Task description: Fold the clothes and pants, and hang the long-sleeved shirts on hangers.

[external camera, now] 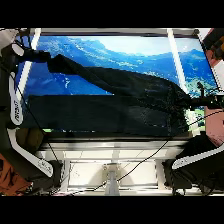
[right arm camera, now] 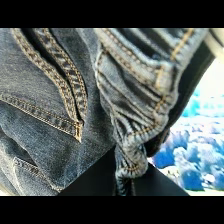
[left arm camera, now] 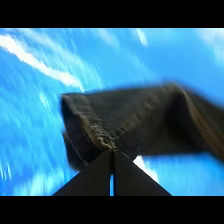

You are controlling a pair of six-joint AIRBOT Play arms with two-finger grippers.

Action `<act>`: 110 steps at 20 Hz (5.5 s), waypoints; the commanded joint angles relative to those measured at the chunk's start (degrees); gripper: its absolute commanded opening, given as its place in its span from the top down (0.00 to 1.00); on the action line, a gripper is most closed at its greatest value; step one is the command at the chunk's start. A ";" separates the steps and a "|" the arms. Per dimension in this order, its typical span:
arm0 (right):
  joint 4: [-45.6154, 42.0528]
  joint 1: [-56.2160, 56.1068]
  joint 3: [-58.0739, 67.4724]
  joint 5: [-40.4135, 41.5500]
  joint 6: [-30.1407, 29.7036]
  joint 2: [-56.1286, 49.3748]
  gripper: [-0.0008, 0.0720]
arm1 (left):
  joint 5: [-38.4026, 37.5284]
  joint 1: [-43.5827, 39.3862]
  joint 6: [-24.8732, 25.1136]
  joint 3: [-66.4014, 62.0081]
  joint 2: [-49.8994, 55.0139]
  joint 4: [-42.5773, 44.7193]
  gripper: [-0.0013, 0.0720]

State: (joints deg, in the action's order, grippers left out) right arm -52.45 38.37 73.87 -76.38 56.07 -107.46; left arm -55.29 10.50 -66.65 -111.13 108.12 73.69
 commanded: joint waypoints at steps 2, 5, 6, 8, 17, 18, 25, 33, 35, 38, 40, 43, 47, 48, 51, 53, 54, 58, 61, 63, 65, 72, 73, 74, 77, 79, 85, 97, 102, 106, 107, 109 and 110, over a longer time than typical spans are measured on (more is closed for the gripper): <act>-9.66 0.02 0.07 3.34 -0.02 0.04 0.91 | -24.55 0.61 8.74 -0.04 -2.86 4.33 0.96; -9.66 0.02 0.07 3.34 -0.02 0.04 0.91 | -37.79 1.18 15.30 -0.02 -2.58 8.98 0.96; -9.66 0.02 0.07 3.34 -0.02 0.04 0.91 | -38.71 1.55 15.21 0.09 -2.47 11.28 0.96; -9.66 0.02 0.07 3.34 -0.02 0.04 0.91 | -38.97 2.36 15.23 1.18 -2.27 14.56 0.96; -10.67 0.02 0.07 2.10 0.02 0.04 0.91 | -32.83 3.54 9.16 8.00 1.64 34.69 0.96; -11.26 0.02 0.07 1.70 0.04 0.04 0.91 | -30.18 2.82 7.56 7.98 1.62 39.82 0.96; -13.94 0.02 0.07 0.81 3.02 0.15 0.91 | -11.43 -0.13 -8.15 7.98 0.94 53.99 0.96; -14.14 0.04 0.07 0.98 3.23 0.31 0.91 | 1.22 -0.87 -25.09 8.44 -1.92 53.77 0.96; -14.21 0.02 0.07 1.22 3.21 0.31 0.91 | -0.09 -0.85 -25.07 10.14 -1.97 52.46 0.96; -14.45 0.02 0.07 2.32 3.21 0.31 0.91 | -1.99 -0.96 -23.06 17.03 -3.87 49.81 0.96; -14.45 0.02 0.07 3.15 3.19 0.31 0.91 | -1.14 -0.98 -18.95 23.87 -7.50 47.65 0.96; -14.45 0.02 0.07 4.22 3.19 0.31 0.91 | 1.25 -0.24 -16.85 31.45 -13.99 44.41 0.96; -14.45 0.02 0.07 4.02 3.19 0.31 0.91 | -6.60 1.81 -16.87 33.97 -16.96 43.63 0.96; -14.45 0.02 0.07 3.98 3.19 0.31 0.91 | -9.01 2.10 -16.87 34.03 -16.87 43.63 0.96; -14.45 0.02 0.07 3.98 3.15 0.31 0.91 | -11.39 3.67 -16.87 34.03 -16.81 43.67 0.95; -14.45 0.02 0.07 4.00 3.15 0.31 0.91 | -11.37 4.61 -16.85 34.03 -16.81 43.67 0.35; -14.47 0.02 0.07 4.00 3.15 0.31 0.91 | -11.23 4.85 -17.07 34.03 -16.81 43.93 0.02; -14.45 0.02 0.07 3.98 3.17 0.31 0.91 | -10.58 4.85 -17.68 33.99 -16.92 48.43 0.27; -14.45 0.02 0.07 3.93 3.21 0.31 0.91 | 0.22 5.09 -30.62 33.99 -18.14 48.57 0.29; -14.45 0.02 0.07 3.98 3.19 0.31 0.91 | 10.95 5.33 -46.34 33.94 -18.58 48.46 0.27; -14.45 0.02 0.07 4.00 3.21 0.31 0.91 | 16.87 6.27 -51.39 33.77 -17.33 43.43 0.27; -14.67 0.02 0.07 4.26 3.17 0.31 0.91 | 8.70 14.58 -30.12 24.20 -7.19 -2.14 0.17; -14.69 0.02 0.07 4.26 3.17 0.31 0.91 | 6.84 15.28 -30.14 23.87 -7.13 -1.73 0.10; -14.69 0.02 0.07 4.26 3.17 0.31 0.91 | 5.29 16.00 -30.16 23.87 -7.23 -1.57 0.10; -14.69 0.02 0.07 4.24 3.19 0.31 0.91 | -1.07 18.14 -31.61 23.52 -7.45 -1.79 0.10; -14.69 0.02 0.07 4.24 3.19 0.31 0.91 | -4.63 19.30 -32.57 22.43 -7.45 -1.81 0.10; -14.69 0.02 0.07 4.24 3.19 0.31 0.91 | -5.77 20.06 -39.58 21.79 -6.14 -4.83 0.09; -14.69 0.02 0.07 4.22 3.19 0.31 0.91 | 3.30 19.26 -33.57 20.70 -0.50 -20.59 0.96; -13.64 0.02 0.17 4.90 3.19 0.33 0.91 | 8.57 18.29 -19.23 10.86 -0.48 -29.92 0.96; -6.03 0.02 0.20 8.48 3.21 1.31 0.91 | 8.11 16.11 -4.02 0.11 -0.59 -30.91 0.96; -5.79 0.02 0.20 8.57 3.19 1.73 0.91 | 5.35 15.47 0.37 -1.22 -0.96 -30.71 0.96; -6.21 0.15 0.17 8.39 3.23 2.47 0.91 | -3.89 14.60 6.36 -1.40 -1.95 -25.97 0.96; -6.27 0.15 0.17 8.37 3.37 2.73 0.91 | -10.14 14.47 4.11 -1.29 -1.84 -19.41 0.96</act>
State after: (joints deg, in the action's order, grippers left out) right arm -54.70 38.41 74.02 -72.53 59.27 -105.54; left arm -53.21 26.02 -69.45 -110.24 106.72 46.06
